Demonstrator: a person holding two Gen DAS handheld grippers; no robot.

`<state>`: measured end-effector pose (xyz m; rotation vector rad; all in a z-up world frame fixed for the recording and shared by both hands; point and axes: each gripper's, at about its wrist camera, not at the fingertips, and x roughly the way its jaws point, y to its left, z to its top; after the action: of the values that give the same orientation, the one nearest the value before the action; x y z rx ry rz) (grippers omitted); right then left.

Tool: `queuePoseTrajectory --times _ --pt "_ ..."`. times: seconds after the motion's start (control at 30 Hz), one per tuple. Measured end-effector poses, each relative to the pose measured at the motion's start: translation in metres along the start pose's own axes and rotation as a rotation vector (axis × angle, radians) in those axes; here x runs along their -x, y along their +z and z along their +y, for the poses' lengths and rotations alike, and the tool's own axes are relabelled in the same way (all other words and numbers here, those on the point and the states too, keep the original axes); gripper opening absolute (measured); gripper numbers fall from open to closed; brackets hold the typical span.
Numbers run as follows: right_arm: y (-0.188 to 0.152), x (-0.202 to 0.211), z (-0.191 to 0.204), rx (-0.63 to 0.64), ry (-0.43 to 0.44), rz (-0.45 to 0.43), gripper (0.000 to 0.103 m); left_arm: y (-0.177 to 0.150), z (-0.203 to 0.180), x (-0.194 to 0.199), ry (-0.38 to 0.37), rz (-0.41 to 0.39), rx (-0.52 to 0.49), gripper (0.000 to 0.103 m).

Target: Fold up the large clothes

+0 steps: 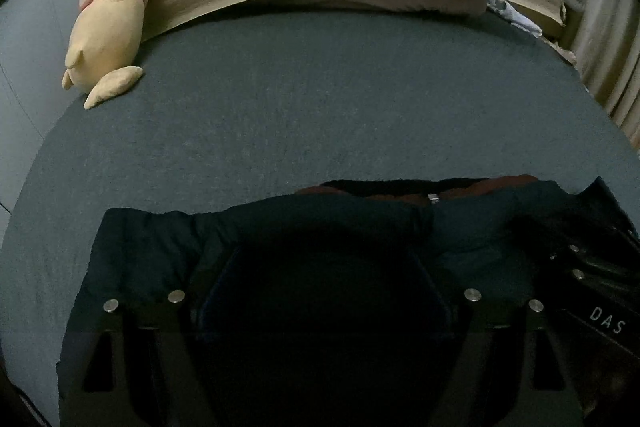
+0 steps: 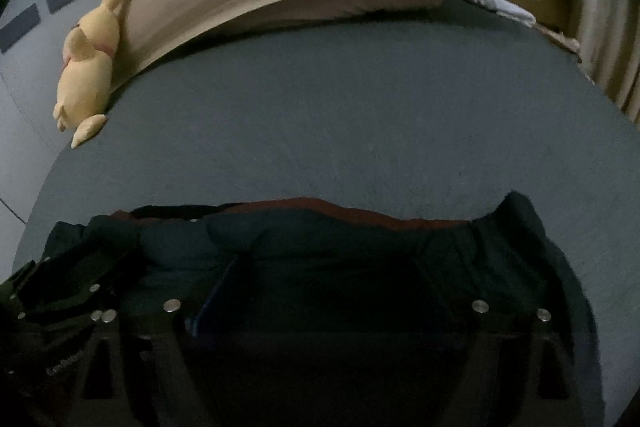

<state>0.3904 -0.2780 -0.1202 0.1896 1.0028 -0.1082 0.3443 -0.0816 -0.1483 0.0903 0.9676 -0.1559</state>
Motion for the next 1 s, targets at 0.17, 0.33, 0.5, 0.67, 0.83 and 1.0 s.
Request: queuePoseTrajectory --times 0.17,0.33,0.5,0.67,0.83,1.0 --pt "0.004 0.003 0.003 0.002 0.004 0.012 0.09 0.006 0.008 0.004 -0.013 0.0 0.014 0.084" --pt "0.0 0.074 -0.01 0.006 0.031 -0.109 0.09 0.006 0.034 0.054 -0.028 -0.047 0.073 0.084" --pt "-0.038 0.143 -0.012 0.012 0.063 -0.193 0.09 -0.02 0.044 0.099 -0.009 -0.104 0.072 0.084" --pt "-0.1 0.175 -0.013 0.01 0.076 -0.195 0.091 -0.054 0.049 0.127 0.002 -0.12 0.058 0.084" --pt "-0.151 0.195 -0.014 -0.012 0.068 -0.2 0.091 -0.088 0.054 0.148 -0.009 -0.122 0.064 0.084" --pt "-0.178 0.206 -0.011 -0.022 0.053 -0.215 0.091 -0.12 0.053 0.161 -0.001 -0.127 0.057 0.084"
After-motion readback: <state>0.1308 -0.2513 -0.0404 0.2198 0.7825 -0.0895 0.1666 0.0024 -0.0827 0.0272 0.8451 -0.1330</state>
